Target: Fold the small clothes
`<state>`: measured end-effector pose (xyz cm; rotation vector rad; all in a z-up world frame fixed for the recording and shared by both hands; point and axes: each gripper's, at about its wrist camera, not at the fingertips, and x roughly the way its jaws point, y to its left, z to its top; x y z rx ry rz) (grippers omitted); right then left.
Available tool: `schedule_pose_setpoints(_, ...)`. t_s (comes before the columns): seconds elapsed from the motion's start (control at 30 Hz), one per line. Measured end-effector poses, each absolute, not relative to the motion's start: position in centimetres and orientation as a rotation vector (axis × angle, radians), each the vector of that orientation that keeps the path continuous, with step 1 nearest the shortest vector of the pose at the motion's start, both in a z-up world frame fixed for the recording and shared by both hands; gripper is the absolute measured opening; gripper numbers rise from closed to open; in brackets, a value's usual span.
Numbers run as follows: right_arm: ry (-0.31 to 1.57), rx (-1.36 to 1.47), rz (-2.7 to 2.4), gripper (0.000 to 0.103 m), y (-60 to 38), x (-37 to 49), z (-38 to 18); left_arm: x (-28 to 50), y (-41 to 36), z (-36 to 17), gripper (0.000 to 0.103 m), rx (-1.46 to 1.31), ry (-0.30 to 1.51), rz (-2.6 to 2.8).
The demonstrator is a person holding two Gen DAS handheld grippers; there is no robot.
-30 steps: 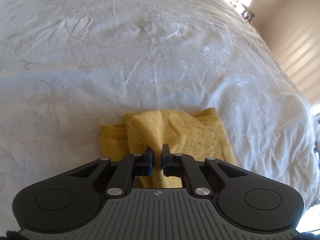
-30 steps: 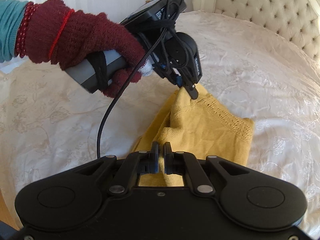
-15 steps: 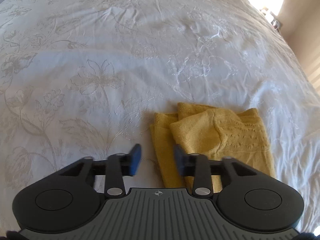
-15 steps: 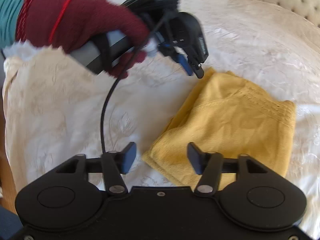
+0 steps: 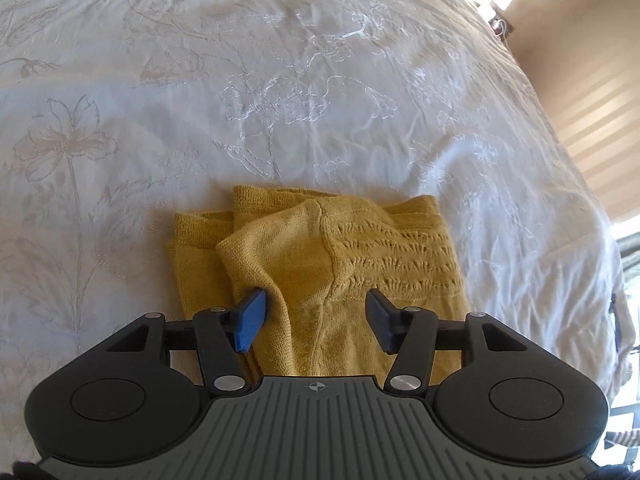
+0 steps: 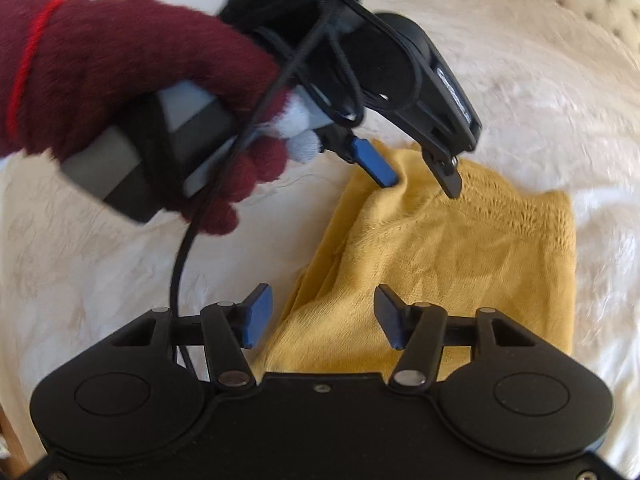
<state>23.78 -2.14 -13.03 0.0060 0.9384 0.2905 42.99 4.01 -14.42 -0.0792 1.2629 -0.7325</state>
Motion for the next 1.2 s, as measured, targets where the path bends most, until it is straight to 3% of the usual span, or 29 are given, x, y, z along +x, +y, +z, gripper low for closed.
schedule_pose_setpoints(0.03, 0.952, 0.014, 0.277, 0.058, -2.1, 24.1, -13.4, 43.2, 4.0, -14.5, 0.053, -0.073, 1.267, -0.728)
schedule_pose_setpoints(0.1, 0.981, 0.028, 0.261, 0.041, -2.3, 24.7, -14.0, 43.6, 4.1, -14.6, 0.053, -0.069, 1.268, -0.715)
schedule_pose_setpoints(0.13, 0.992, 0.034, 0.248, 0.023, -2.5, 24.8, -14.3, 43.7, 4.2, -14.7, 0.053, -0.078, 1.268, -0.703)
schedule_pose_setpoints(0.17, 0.999, 0.048, 0.242, 0.012, -2.9, 24.9, -14.5, 43.8, 4.4, -14.8, 0.053, -0.091, 1.265, -0.687)
schedule_pose_setpoints(0.33, 0.988, 0.206, 0.234, 0.011, -5.6, 24.3, -14.1, 44.1, 4.5, -15.1, 0.052, -0.092, 1.260, -0.589)
schedule_pose_setpoints(0.4, 0.969, 0.263, 0.228, 0.011, -6.7, 23.8, -13.6, 44.1, 4.5, -15.0, 0.044, -0.117, 1.240, -0.596)
schedule_pose_setpoints(0.43, 0.960, 0.285, 0.225, 0.011, -7.2, 23.6, -13.3, 44.1, 4.6, -14.9, 0.018, -0.137, 1.225, -0.622)
schedule_pose_setpoints(0.47, 0.953, 0.302, 0.223, 0.011, -7.4, 23.2, -12.9, 44.0, 4.6, -14.5, 0.004, -0.142, 1.209, -0.634)
schedule_pose_setpoints(0.67, 0.909, 0.313, 0.286, 0.011, -7.0, 22.3, -10.7, 42.8, 5.0, -10.2, 0.004, -0.034, 1.073, -0.673)
schedule_pose_setpoints(0.8, 0.956, 0.264, 0.345, 0.011, -4.8, 23.9, -12.3, 43.4, 6.3, -11.1, 0.005, 0.025, 1.084, -0.612)
schedule_pose_setpoints(0.9, 1.079, 0.194, 0.399, 0.021, -2.8, 25.5, -15.5, 44.3, 6.4, -14.3, 0.007, 0.074, 1.175, -0.569)
schedule_pose_setpoints(0.97, 1.092, 0.133, 0.434, 0.024, -2.1, 25.4, -15.9, 44.5, 6.6, -15.5, 0.010, 0.092, 1.196, -0.569)
schedule_pose_setpoints(1.0, 1.073, 0.129, 0.450, 0.031, -2.3, 25.0, -15.3, 44.5, 6.8, -15.4, 0.012, 0.088, 1.186, -0.560)
schedule_pose_setpoints(1.07, 1.005, 0.149, 0.466, 0.060, -3.5, 24.0, -13.5, 44.1, 7.3, -14.1, 0.038, 0.082, 1.123, -0.516)
schedule_pose_setpoints(1.13, 0.933, 0.174, 0.459, 0.071, -5.0, 23.1, -11.9, 43.1, 7.8, -12.3, 0.047, 0.067, 1.023, -0.518)
schedule_pose_setpoints(1.2, 0.888, 0.175, 0.415, 0.073, -6.6, 22.7, -11.0, 42.0, 7.7, -11.0, 0.061, 0.057, 0.984, -0.546)
